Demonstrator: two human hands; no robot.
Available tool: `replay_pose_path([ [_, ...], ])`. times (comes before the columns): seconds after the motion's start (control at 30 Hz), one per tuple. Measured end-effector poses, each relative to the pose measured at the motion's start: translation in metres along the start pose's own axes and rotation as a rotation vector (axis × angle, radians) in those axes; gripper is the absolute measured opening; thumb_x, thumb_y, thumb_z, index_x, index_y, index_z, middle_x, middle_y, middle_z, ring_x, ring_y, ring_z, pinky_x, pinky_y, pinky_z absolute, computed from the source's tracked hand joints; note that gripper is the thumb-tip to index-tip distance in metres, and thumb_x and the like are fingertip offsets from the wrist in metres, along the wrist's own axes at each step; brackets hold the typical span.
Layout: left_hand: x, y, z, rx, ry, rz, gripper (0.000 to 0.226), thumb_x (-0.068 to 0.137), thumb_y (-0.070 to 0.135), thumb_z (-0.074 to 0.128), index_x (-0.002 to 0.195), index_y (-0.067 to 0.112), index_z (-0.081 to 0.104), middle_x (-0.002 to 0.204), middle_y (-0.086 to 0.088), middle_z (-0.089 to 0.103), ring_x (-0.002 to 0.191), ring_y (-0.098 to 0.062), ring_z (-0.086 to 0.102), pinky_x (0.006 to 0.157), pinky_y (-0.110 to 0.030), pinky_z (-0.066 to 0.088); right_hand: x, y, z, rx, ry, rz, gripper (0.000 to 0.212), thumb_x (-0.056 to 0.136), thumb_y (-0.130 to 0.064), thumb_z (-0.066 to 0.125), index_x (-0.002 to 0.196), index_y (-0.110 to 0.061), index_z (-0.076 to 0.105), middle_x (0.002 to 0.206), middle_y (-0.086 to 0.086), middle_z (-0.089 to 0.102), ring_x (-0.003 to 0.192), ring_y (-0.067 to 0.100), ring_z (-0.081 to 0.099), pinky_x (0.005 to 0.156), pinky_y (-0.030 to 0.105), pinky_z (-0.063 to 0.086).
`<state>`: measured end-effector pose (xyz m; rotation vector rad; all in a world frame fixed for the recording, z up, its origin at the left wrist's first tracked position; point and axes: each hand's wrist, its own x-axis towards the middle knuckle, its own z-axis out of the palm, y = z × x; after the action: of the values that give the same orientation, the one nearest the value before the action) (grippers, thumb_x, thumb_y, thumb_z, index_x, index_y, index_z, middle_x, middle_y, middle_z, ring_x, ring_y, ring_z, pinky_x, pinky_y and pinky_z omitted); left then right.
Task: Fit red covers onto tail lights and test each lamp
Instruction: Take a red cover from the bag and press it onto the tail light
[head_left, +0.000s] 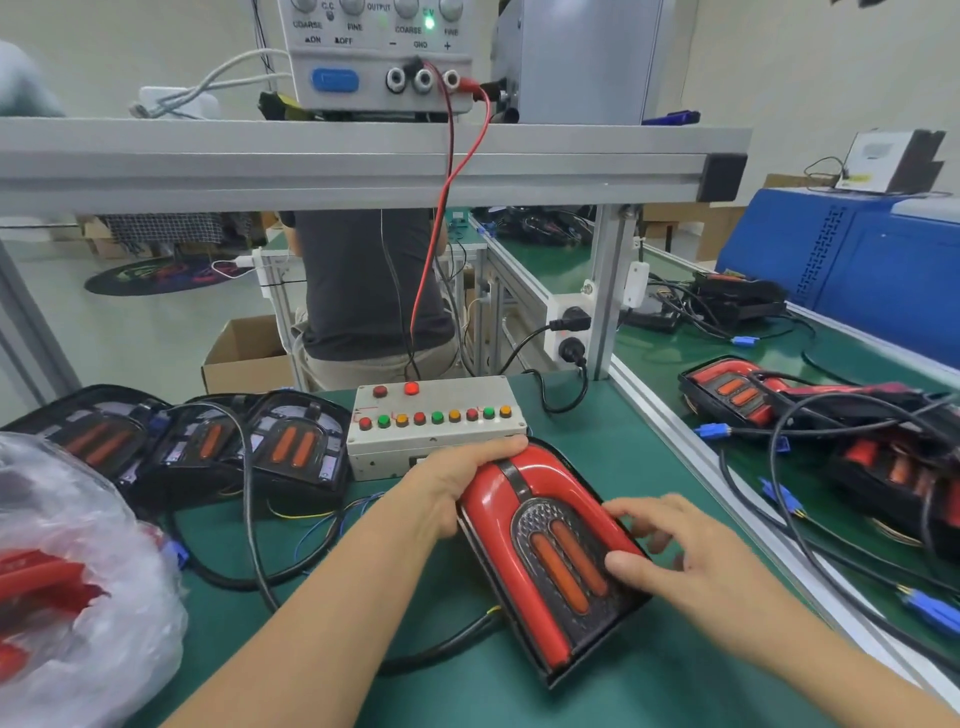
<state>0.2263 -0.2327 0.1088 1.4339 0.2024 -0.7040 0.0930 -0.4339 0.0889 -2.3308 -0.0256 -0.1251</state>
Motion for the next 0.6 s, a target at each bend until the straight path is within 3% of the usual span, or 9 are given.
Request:
replay_pose_path([
  [0.07,-0.002,0.003,-0.002,0.02,-0.024,0.032,0.055,0.045,0.03,0.086,0.094,0.011,0.067,0.075,-0.01,0.074,0.058,-0.023,0.071,0.05,-0.031,0.057,-0.001,-0.002,0.001,0.476,-0.099,0.166,0.04,0.072,-0.036,0.083,0.105,-0.047,0.063,0.1,-0.013,0.07,0.092,0.005,0.068,0.073,0.018,0.051],
  [0.13,-0.004,0.003,-0.003,0.022,-0.03,0.06,0.054,0.044,0.029,0.086,0.092,0.012,0.069,0.078,-0.01,0.075,0.06,-0.023,0.071,0.053,-0.032,0.057,-0.001,-0.005,0.0,0.691,-0.221,0.288,0.055,0.067,-0.033,0.081,0.117,-0.033,0.057,0.104,-0.004,0.074,0.092,0.018,0.072,0.069,0.026,0.057],
  [0.23,-0.005,0.002,-0.004,0.029,-0.03,0.089,0.057,0.045,0.03,0.086,0.097,0.013,0.069,0.082,-0.011,0.075,0.064,-0.023,0.072,0.056,-0.032,0.058,0.002,-0.009,-0.002,0.63,-0.303,0.285,0.045,0.074,-0.029,0.071,0.118,-0.018,0.065,0.105,0.003,0.075,0.094,0.023,0.072,0.075,0.033,0.06],
  [0.37,-0.007,0.003,-0.004,0.036,-0.054,0.109,0.054,0.048,0.029,0.086,0.097,0.012,0.07,0.084,-0.012,0.075,0.065,-0.024,0.072,0.053,-0.031,0.057,0.001,-0.012,-0.003,0.602,-0.279,0.303,0.026,0.087,-0.015,0.066,0.112,-0.013,0.07,0.102,0.009,0.075,0.091,0.025,0.072,0.077,0.033,0.059],
  [0.6,-0.006,0.004,-0.005,0.035,-0.081,0.088,0.055,0.045,0.026,0.086,0.097,0.011,0.07,0.085,-0.012,0.075,0.068,-0.024,0.072,0.062,-0.035,0.058,-0.002,-0.016,-0.003,0.61,-0.27,0.309,0.025,0.088,-0.012,0.064,0.112,-0.011,0.07,0.102,0.013,0.075,0.094,0.031,0.072,0.083,0.039,0.059],
])
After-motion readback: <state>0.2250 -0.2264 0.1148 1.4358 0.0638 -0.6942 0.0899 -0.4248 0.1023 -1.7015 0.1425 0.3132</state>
